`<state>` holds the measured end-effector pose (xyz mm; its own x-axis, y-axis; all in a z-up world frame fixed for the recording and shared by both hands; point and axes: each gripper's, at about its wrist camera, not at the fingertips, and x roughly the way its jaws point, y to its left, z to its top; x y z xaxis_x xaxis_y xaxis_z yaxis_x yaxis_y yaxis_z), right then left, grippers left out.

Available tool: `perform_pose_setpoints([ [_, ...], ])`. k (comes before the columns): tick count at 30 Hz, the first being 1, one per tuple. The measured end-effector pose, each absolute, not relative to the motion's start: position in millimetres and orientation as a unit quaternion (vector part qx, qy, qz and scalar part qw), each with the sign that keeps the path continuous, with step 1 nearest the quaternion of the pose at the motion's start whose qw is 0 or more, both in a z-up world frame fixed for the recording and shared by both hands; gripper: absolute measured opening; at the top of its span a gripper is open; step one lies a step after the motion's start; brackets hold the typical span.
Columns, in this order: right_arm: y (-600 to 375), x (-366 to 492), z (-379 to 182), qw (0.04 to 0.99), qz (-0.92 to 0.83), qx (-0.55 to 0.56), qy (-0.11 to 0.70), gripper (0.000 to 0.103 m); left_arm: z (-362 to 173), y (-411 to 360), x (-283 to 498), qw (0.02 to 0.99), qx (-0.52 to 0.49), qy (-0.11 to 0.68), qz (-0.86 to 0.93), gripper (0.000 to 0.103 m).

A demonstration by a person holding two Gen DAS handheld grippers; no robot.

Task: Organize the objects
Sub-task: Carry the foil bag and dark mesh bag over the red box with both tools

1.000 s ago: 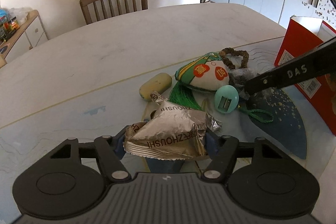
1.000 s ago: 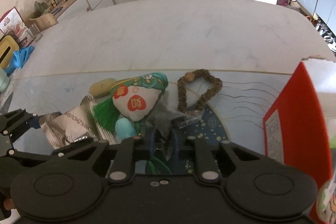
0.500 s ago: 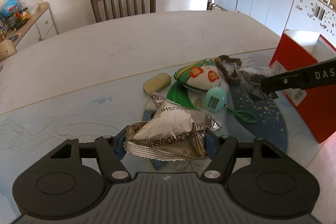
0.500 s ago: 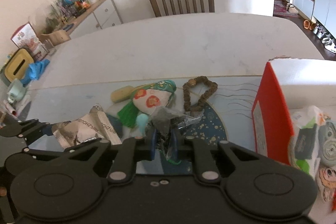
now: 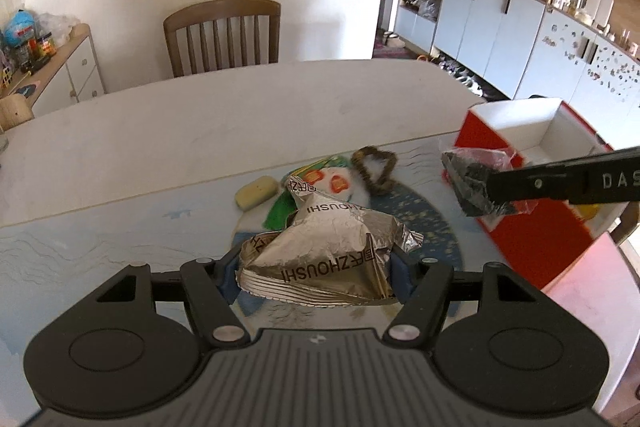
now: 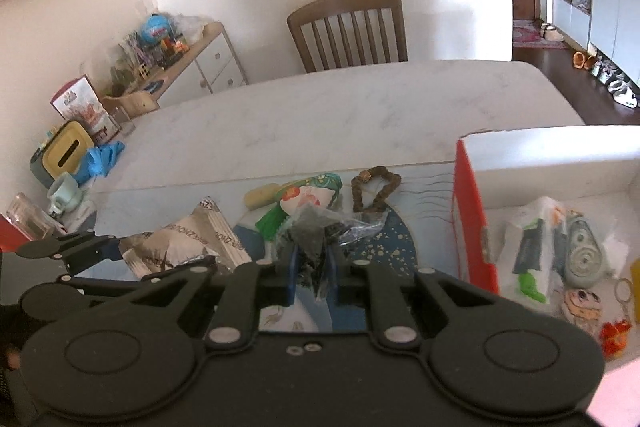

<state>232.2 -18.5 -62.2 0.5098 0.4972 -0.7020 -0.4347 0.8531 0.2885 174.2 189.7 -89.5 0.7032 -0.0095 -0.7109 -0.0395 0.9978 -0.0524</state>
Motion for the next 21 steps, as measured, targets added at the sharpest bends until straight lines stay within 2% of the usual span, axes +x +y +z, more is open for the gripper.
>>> perform_pose_setpoints([
  [10,-63,211,-48,0.880,0.253,0.060,0.398,0.014,-61,140,170,0.930,-0.024,0.366,-0.020,0.069],
  [21,-140,206,-43,0.893,0.217,0.084,0.385,0.014,-54,68,193,0.931,-0.006,0.361,-0.058,0.069],
])
